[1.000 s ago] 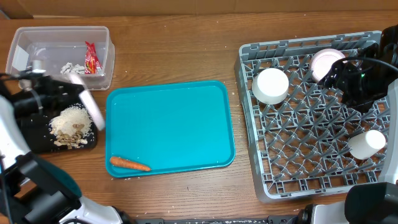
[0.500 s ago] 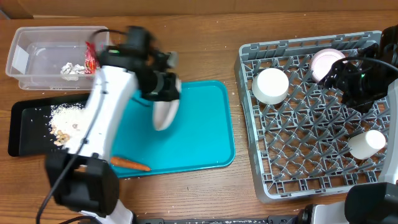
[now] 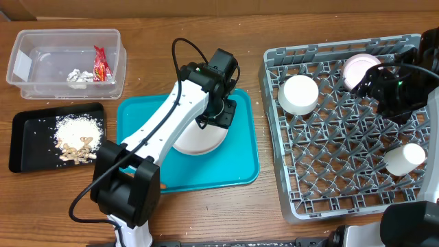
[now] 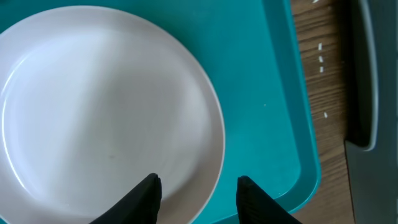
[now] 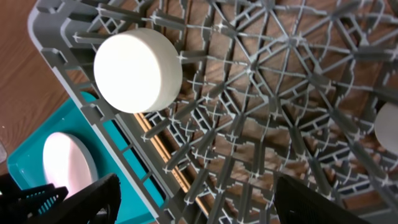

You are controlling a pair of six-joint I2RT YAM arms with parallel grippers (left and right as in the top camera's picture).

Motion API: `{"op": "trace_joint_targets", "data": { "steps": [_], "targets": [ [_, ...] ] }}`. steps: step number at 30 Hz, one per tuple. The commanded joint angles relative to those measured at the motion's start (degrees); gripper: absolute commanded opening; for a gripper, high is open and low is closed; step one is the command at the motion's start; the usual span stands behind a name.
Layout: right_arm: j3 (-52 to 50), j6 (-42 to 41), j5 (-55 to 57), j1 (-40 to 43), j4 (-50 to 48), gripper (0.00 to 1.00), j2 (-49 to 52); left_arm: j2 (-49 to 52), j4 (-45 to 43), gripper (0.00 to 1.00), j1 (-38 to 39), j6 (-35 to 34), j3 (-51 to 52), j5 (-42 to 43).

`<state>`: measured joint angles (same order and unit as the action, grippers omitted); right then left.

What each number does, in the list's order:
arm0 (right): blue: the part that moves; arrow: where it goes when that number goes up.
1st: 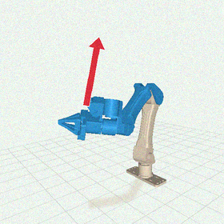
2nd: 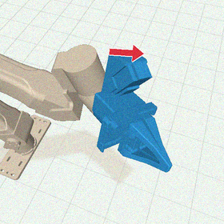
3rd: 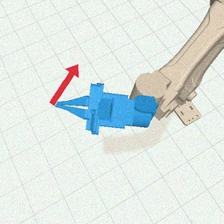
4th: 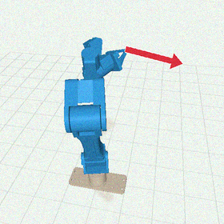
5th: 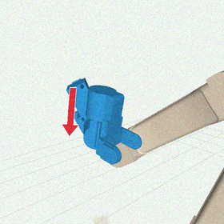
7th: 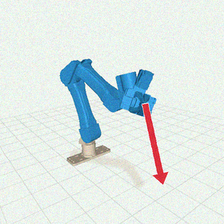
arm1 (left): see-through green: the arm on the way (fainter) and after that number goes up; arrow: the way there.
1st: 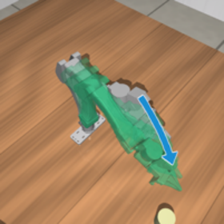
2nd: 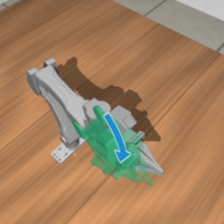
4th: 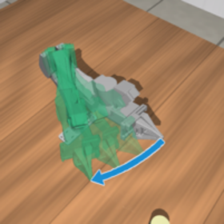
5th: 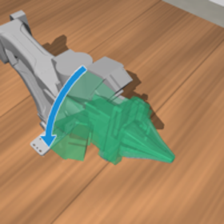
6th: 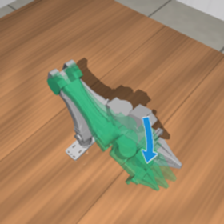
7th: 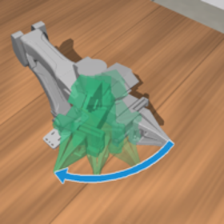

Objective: Sort waste into correct bins and load items into the dishwasher
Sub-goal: 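Bring the emptied plate back and set it on the teal tray, then reach the right gripper to the plate rim and grasp it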

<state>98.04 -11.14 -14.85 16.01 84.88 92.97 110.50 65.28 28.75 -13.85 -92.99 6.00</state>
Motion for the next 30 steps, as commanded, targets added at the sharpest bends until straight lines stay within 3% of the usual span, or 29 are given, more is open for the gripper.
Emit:
{"op": "trace_joint_targets", "data": {
  "steps": [1,8,13,17,21,30],
  "targets": [
    [1.2,3.2,-3.5,-0.3,-1.2,0.82,-0.4,-2.9,4.3,0.42,-3.7,-3.3,-4.6,-2.0],
    [6.6,8.0,-5.8,-6.3,-2.3,0.82,-0.4,-9.7,11.9,0.43,-14.3,-6.9,-6.6,-2.3],
    [7.8,8.7,-5.8,-19.6,-6.5,0.88,0.2,-14.8,17.3,0.45,-24.8,-7.6,-6.6,-3.7],
    [7.8,8.5,-3.2,-31.3,-10.4,0.88,3.8,-16.0,21.2,0.64,-33.1,-9.8,-6.6,-5.0],
    [7.8,8.1,-1.2,-38.4,-11.2,0.88,9.6,-16.0,22.4,0.76,-37.4,-9.8,-6.6,-4.9],
    [7.7,4.9,-1.1,-45.6,-11.1,0.88,26.3,-16.0,22.4,0.82,-39.2,-9.7,-6.6,-5.0]
  ]
}}
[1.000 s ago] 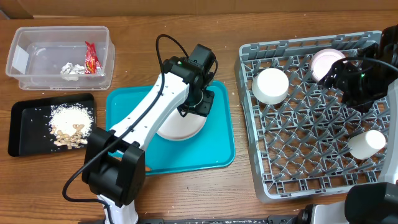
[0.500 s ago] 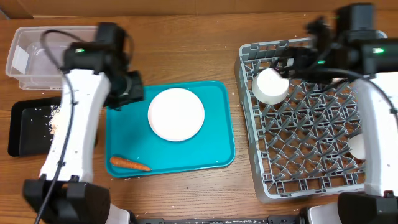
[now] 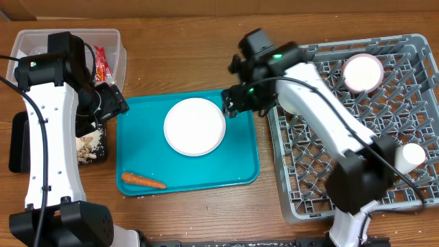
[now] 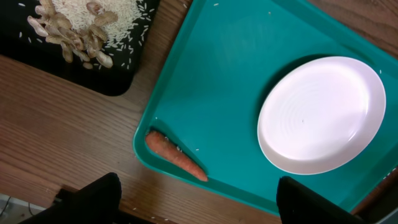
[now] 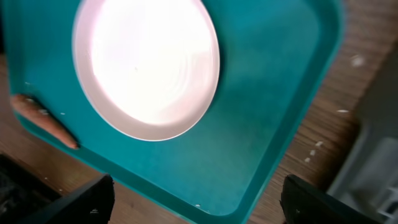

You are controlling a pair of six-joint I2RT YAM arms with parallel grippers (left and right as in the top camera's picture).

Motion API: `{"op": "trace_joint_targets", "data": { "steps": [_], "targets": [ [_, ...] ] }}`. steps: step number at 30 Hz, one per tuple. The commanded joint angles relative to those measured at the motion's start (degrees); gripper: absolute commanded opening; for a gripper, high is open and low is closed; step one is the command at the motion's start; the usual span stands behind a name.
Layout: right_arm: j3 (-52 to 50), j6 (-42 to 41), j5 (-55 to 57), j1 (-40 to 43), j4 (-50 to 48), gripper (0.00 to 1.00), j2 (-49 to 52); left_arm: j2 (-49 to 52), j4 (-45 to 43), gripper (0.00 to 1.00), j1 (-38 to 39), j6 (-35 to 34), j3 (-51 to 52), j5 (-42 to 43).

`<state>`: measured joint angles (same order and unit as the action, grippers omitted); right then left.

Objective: Sort waste into correct bins and load items into the dishwasher
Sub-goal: 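Reach the right gripper to the plate rim and grasp it, then lift the plate with the right gripper and stand it in the rack's right side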

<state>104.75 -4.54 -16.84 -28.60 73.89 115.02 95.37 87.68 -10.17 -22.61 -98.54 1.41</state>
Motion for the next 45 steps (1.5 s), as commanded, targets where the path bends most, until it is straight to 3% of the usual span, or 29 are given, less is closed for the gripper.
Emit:
{"op": "trace_joint_targets", "data": {
  "steps": [1,7,15,18,19,20,21,22,27,30,39,45],
  "targets": [
    [1.0,-1.9,0.9,-1.2,-0.1,0.88,5.8,-0.9,0.0,0.82,-0.3,-1.0,-1.0,-0.4],
    [1.0,-2.8,0.9,-3.1,-0.9,0.85,13.1,-0.9,-0.3,0.83,-0.3,-1.0,-1.0,-0.4],
    [0.6,-5.2,4.9,-6.1,-4.0,0.73,18.1,-0.9,-0.7,0.84,-0.3,-1.0,-1.0,-0.4],
    [0.2,-8.0,10.5,-6.7,-4.9,0.59,18.1,-0.9,-0.7,0.84,-0.2,-1.0,-1.0,-0.4],
    [0.2,-9.3,12.8,-6.8,-5.1,0.46,18.1,-0.9,-0.7,0.84,-0.3,-1.0,-1.0,-0.4],
    [0.2,-9.5,13.4,-6.8,-5.3,0.38,18.1,-0.9,-0.7,0.84,-0.2,-1.0,-1.0,-0.4],
    [0.2,-9.5,13.4,-6.8,-5.4,0.36,18.1,-0.9,-0.7,0.84,-0.3,-1.0,-1.0,-0.4],
    [0.2,-9.5,13.4,-6.7,-5.6,0.26,18.1,-0.9,-0.7,0.84,-0.3,-1.0,-1.0,-0.4],
    [0.2,-9.6,13.9,-6.7,-6.3,0.16,18.1,-0.9,-0.7,0.84,-0.2,-1.0,-1.0,-0.3],
    [0.2,-10.7,15.7,-6.7,-6.3,0.04,18.1,-0.9,-0.6,0.84,-0.2,-1.0,-1.0,-0.3],
    [4.1,-10.3,16.6,-4.7,-2.9,0.04,16.4,-0.9,-0.5,0.84,-0.3,-1.0,-1.0,-0.4],
    [11.3,-10.3,20.5,0.7,0.0,0.04,7.6,-0.9,-0.6,0.84,-0.3,-0.5,-1.0,-0.4]
  ]
}}
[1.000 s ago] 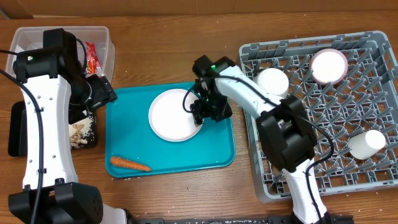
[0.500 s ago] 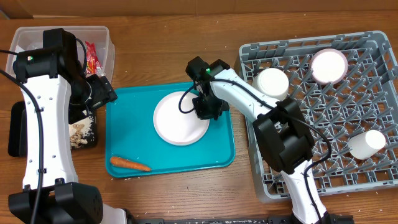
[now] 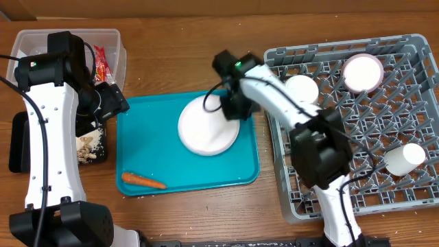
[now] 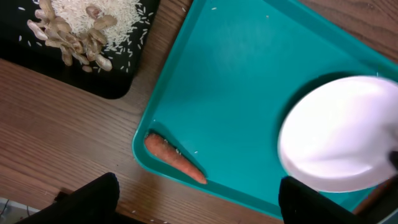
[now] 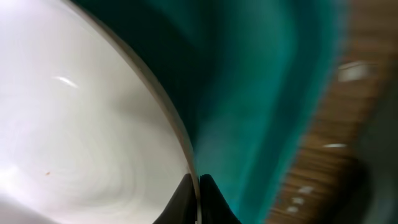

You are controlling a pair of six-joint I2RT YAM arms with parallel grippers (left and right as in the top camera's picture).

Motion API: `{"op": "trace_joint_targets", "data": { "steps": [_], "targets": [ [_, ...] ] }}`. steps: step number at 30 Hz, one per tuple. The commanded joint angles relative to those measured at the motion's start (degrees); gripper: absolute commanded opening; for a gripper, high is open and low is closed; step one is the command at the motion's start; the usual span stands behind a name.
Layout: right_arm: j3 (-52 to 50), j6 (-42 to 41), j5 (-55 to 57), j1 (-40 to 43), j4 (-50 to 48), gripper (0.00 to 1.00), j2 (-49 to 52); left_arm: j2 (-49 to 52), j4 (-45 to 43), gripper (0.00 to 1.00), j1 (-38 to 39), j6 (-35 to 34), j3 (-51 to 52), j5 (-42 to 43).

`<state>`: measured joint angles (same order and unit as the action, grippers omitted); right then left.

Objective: Sort waste into correct bins and load items into the dishwasher
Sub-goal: 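Lift the plate with the right gripper and stand it in the rack's right side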

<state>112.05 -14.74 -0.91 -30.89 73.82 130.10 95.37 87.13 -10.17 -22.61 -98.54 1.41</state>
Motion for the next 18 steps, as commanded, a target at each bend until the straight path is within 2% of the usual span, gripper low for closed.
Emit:
{"op": "trace_joint_targets", "data": {
  "steps": [1,7,13,17,18],
  "targets": [
    [5.6,0.7,4.8,5.4,0.0,0.04,-11.2,-0.9,0.0,0.84,-0.3,-0.5,-1.0,-0.4],
    [6.6,2.0,11.4,14.5,-1.4,0.04,-22.4,-0.9,-0.7,0.85,-0.3,-0.5,-1.0,-0.6],
    [6.6,6.3,14.7,24.9,-3.8,0.04,-27.1,-0.9,-4.0,0.89,-0.3,-0.5,-1.0,-1.9],
    [6.6,6.3,22.8,31.1,-3.8,0.04,-27.3,-0.9,-7.7,0.90,-0.3,-0.5,-1.0,-2.0],
    [6.6,6.5,27.9,33.0,-3.9,0.04,-27.3,-0.9,-8.7,0.90,-0.3,-0.5,-1.0,-2.0]
  ]
}}
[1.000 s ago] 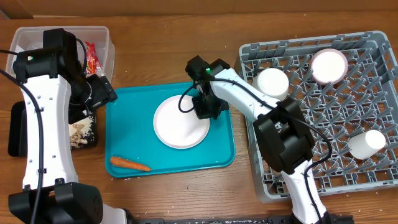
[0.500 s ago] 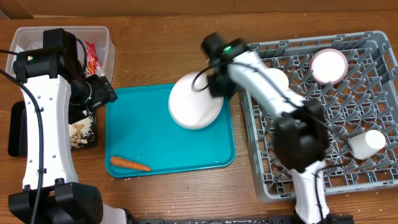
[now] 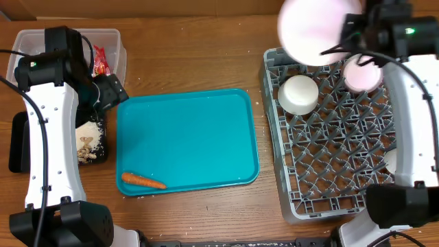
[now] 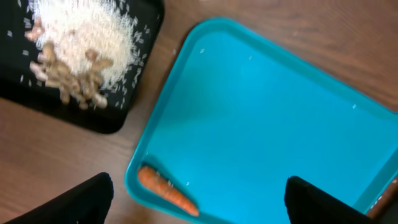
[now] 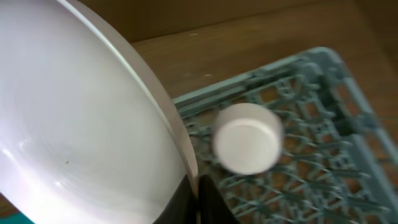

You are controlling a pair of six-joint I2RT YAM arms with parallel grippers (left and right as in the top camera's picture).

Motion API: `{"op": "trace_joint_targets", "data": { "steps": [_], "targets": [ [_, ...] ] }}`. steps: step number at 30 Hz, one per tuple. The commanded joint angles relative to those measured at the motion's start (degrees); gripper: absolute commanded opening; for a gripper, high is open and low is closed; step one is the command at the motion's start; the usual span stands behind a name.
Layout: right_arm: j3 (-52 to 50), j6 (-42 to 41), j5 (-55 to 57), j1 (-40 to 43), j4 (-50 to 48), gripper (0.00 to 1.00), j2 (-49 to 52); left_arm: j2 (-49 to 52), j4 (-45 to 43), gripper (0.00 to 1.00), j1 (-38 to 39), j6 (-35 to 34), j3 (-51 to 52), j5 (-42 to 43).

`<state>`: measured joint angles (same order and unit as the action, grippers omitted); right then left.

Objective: Sort waste into correct bins and load items into the dishwasher
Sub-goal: 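Lift the plate with the right gripper and stand it in the rack's right side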

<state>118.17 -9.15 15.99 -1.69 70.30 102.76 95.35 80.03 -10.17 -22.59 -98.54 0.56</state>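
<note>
A white plate point(image 3: 317, 31) hangs in the air over the back left corner of the grey dish rack point(image 3: 343, 171). My right gripper point(image 3: 351, 33) is shut on its rim. In the right wrist view the plate point(image 5: 81, 112) fills the left side, and the gripper point(image 5: 196, 196) pinches its edge above the rack point(image 5: 323, 162). At the left edge of the teal tray point(image 3: 185, 130), my left gripper point(image 3: 110, 89) is wide open and holds nothing. A carrot point(image 3: 143, 180) lies in the tray's front left corner. The left wrist view shows the same carrot point(image 4: 166, 193).
An upturned white bowl point(image 3: 298, 94) and a pinkish bowl point(image 3: 362, 74) sit in the rack. A black tray point(image 3: 27, 147) with rice and peanuts point(image 4: 74, 56) lies at the left. Behind it stands a clear bin point(image 3: 62, 55) of wrappers.
The plate was tilted on the teal tray in my right gripper. Now it is high over the rack's back left corner, still gripped. The left arm has barely shifted.
First my left gripper stood open at the plate's rim on the tray, with the right over the rack. Then the left was back by the black tray and the right open beside the plate. Later the right was shut on the rim, and now holds the plate above the rack.
</note>
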Motion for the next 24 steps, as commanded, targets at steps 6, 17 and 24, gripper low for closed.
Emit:
{"op": "trace_joint_targets", "data": {
  "steps": [6,17,24],
  "targets": [
    [0.3,-3.9,39.3,12.5,-1.9,0.04,0.0,-0.9,-3.4,0.90,-0.3,0.8,-1.0,-1.2],
    [-10.7,-10.7,51.7,18.1,-2.1,0.04,0.1,-0.9,-3.4,0.88,-0.3,1.3,-1.0,-1.0],
    [-25.6,-13.7,45.7,18.1,-4.5,0.04,0.1,-0.9,-3.7,0.89,-0.3,1.1,-1.0,-0.9]
  ]
}}
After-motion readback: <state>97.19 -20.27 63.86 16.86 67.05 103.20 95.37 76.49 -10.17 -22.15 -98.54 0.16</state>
